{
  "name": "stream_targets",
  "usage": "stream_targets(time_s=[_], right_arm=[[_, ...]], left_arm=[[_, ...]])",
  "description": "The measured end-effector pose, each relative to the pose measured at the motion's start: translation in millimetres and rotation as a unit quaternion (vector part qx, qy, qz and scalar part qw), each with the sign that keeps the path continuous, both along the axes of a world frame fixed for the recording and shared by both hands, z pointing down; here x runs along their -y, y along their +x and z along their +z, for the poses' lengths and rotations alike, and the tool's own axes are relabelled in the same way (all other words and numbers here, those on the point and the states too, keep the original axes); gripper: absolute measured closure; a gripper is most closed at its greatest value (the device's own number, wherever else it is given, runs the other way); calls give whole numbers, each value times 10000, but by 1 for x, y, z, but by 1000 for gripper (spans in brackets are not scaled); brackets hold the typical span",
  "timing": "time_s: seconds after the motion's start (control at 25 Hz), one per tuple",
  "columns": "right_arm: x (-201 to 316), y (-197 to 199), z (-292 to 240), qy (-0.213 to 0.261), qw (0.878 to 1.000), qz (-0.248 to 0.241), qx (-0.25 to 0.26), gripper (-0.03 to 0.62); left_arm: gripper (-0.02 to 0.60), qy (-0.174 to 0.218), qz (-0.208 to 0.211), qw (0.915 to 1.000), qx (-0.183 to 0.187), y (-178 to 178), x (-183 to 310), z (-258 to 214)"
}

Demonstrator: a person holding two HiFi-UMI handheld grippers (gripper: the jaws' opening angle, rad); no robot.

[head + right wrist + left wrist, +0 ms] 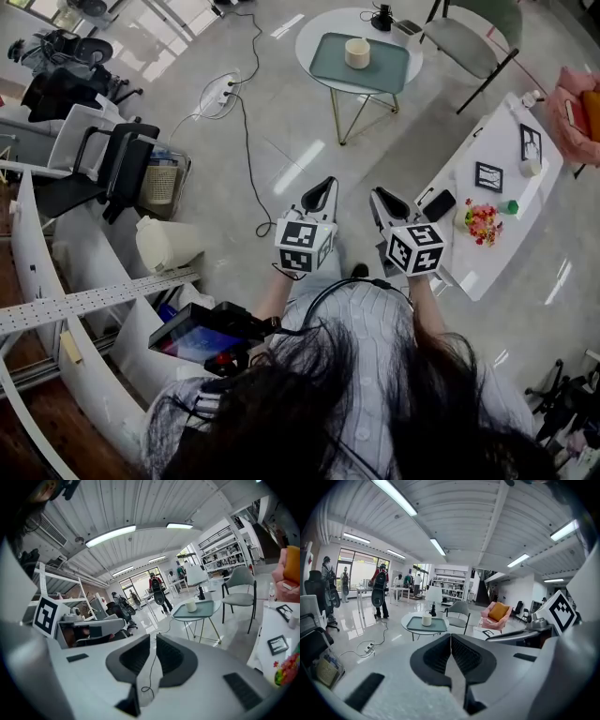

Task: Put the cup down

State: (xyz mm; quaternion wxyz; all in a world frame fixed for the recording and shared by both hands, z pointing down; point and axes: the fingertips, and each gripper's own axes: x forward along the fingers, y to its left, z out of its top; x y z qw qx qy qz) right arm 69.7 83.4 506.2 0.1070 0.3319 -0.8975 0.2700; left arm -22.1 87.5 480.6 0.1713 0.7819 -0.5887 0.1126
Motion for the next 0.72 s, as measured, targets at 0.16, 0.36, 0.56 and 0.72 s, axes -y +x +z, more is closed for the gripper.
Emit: stream_targets(time_s=[0.16,0.36,0.56,0.72], right_arm=[[-27,12,2,35,9998,-166,-50,536],[-56,21,1,106,9994,-315,-76,536],[-77,23,-1,184,9988,-438,-94,536],[-90,25,-1,245,9984,-508,-88,536]], left_arm=[[561,1,-148,9998,-155,15,-28,2],[561,44,-232,9995,-208,27,-57,3],[561,74,-318,9993,-170,29,-79,3],[561,87,-311,9994,-156,32,-92,4]])
